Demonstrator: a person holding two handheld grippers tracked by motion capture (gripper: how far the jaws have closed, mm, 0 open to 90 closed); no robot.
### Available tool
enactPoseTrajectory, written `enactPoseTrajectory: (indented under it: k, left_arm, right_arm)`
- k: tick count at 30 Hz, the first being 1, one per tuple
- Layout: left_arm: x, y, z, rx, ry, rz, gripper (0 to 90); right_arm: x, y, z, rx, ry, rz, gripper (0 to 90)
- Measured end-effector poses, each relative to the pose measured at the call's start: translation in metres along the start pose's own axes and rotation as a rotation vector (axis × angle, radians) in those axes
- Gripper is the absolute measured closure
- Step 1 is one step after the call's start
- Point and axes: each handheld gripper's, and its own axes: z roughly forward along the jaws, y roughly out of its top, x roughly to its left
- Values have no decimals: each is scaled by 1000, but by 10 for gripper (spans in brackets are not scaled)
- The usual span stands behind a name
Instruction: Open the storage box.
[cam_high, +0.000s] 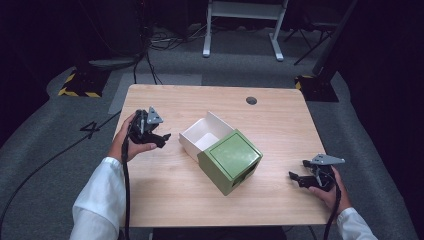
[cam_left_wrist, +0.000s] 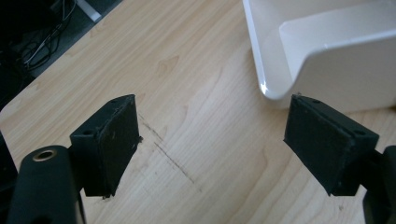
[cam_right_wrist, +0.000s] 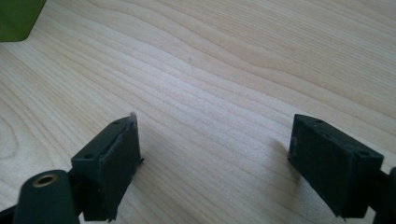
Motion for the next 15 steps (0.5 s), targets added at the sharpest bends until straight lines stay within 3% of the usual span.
enactPoseTrajectory:
  k: [4,10,15]
  left_arm:
    - [-6,-9,-4,-4,-4,-10,175]
    - [-24,-31,-11,2,16,17,176]
    - [-36,-46,-13,3,15,1,168]
  right_arm:
    - [0,0,0,0,0,0,167]
    - [0,0,0,0,0,0,167]
    - [0,0,0,0,0,0,167]
